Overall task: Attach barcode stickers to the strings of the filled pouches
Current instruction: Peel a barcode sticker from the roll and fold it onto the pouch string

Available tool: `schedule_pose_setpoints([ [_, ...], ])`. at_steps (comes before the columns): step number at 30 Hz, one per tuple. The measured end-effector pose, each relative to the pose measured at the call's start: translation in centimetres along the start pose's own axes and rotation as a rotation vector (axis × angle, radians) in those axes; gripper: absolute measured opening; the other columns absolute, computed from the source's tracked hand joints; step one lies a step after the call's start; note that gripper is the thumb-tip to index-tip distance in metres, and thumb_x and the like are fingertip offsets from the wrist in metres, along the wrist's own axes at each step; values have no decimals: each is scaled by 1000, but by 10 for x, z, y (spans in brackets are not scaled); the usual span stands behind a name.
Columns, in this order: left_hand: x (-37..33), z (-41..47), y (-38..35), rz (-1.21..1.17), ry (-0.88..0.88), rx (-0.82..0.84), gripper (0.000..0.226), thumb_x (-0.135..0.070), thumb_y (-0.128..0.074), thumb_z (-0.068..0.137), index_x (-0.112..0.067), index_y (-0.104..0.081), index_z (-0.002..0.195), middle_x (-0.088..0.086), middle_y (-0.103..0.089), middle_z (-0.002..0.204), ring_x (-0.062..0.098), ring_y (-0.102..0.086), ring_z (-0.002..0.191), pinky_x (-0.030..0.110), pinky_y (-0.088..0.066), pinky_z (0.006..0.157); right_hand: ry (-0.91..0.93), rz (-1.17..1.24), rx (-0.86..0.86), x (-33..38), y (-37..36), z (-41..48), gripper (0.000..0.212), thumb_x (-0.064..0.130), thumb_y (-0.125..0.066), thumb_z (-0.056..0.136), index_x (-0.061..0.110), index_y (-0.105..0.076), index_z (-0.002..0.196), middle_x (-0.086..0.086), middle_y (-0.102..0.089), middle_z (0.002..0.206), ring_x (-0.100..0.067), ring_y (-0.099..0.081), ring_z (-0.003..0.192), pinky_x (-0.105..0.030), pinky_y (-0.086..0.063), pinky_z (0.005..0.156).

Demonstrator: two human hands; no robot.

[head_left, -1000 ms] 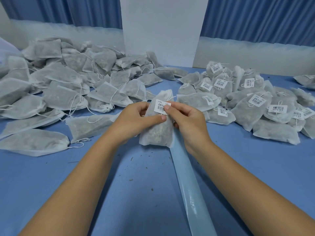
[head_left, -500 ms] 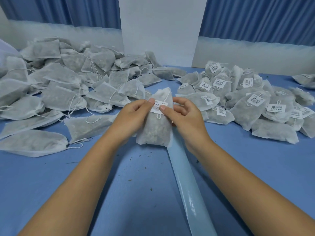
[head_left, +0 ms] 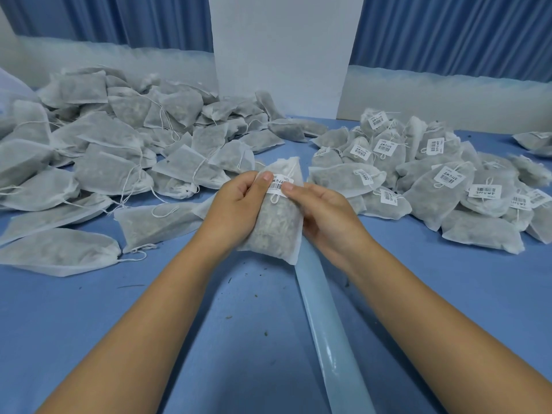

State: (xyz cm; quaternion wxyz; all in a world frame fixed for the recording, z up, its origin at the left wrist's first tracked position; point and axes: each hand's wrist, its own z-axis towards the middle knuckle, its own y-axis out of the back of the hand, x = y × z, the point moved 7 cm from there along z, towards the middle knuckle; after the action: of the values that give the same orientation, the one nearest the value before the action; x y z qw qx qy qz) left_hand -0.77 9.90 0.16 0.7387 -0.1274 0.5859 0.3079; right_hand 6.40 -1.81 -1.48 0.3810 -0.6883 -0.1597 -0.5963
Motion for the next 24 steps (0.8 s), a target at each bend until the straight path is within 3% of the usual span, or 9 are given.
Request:
schedule_pose_setpoints([
  [4, -1, 0, 1, 24, -2, -40, 36, -34, -52, 102, -9, -63, 78, -7, -58, 68, 3, -51, 61, 15, -42, 56, 90, -119, -33, 7, -1, -3, 18, 16, -72, 87, 9, -71, 104, -8, -75, 95, -16, -70, 88, -28, -54, 80],
  [7, 8, 2, 9, -1, 95, -182, 40, -36, -51, 101, -4, -61, 80, 0, -58, 72, 7, -52, 62, 19, -41, 56, 136, -300, -34, 9, 0, -4, 36, 24, -74, 85, 28, -60, 118, 1, -74, 87, -12, -71, 82, -28, -52, 75],
  [10, 17, 1, 18, -92, 190, -300, 43, -37, -48, 102, 1, -65, 91, 4, -65, 81, 14, -59, 74, 30, -47, 70, 187, -471, 81, 10, -11, -8, 48, 21, -73, 84, 46, -51, 118, 3, -71, 76, -11, -64, 62, -21, -48, 55],
  [14, 22, 3, 21, -131, 270, -266, 49, -50, -35, 104, -23, -69, 82, -12, -74, 69, 2, -69, 63, 17, -50, 54, 242, -411, -4, 15, -3, -4, 16, 15, -72, 88, 26, -64, 95, -18, -66, 79, -16, -49, 55, -23, -44, 46],
  [16, 25, 7, 24, -212, 314, -267, 53, -49, -31, 105, -17, -66, 83, -8, -72, 63, 5, -68, 55, 18, -50, 48, 246, -346, -110, 19, 10, -1, 12, 10, -70, 89, 21, -68, 86, -3, -69, 79, -10, -54, 57, -22, -50, 52],
  [18, 29, 11, 31, -227, 329, -293, 40, -37, -38, 106, -14, -63, 85, -3, -73, 70, 7, -67, 55, 22, -54, 53, 291, -166, -264, 26, 29, 2, 16, 7, -66, 91, 21, -70, 97, 5, -70, 92, -10, -64, 68, -24, -57, 70],
  [20, 32, 12, 41, -74, 302, -295, 21, -19, -47, 101, -18, -61, 84, -1, -71, 85, 11, -68, 67, 30, -56, 71, 335, 80, -333, 29, 43, 2, 33, 8, -62, 94, 29, -60, 120, 1, -60, 125, -16, -66, 108, -30, -56, 89],
  [22, 33, 14, 48, 157, 238, -279, 15, -10, -51, 95, -19, -60, 88, -5, -68, 91, 19, -67, 87, 34, -52, 83, 317, 112, -306, 26, 43, 3, 49, 12, -63, 93, 43, -49, 129, -1, -43, 139, -18, -43, 138, -32, -55, 94],
  [24, 28, 13, 49, 422, 147, -232, 13, -9, -55, 91, -18, -62, 98, -3, -68, 101, 20, -62, 94, 30, -47, 85, 290, -9, -297, 22, 36, 2, 49, 10, -61, 92, 45, -52, 126, 1, -44, 136, -7, -45, 135, -27, -56, 87],
])
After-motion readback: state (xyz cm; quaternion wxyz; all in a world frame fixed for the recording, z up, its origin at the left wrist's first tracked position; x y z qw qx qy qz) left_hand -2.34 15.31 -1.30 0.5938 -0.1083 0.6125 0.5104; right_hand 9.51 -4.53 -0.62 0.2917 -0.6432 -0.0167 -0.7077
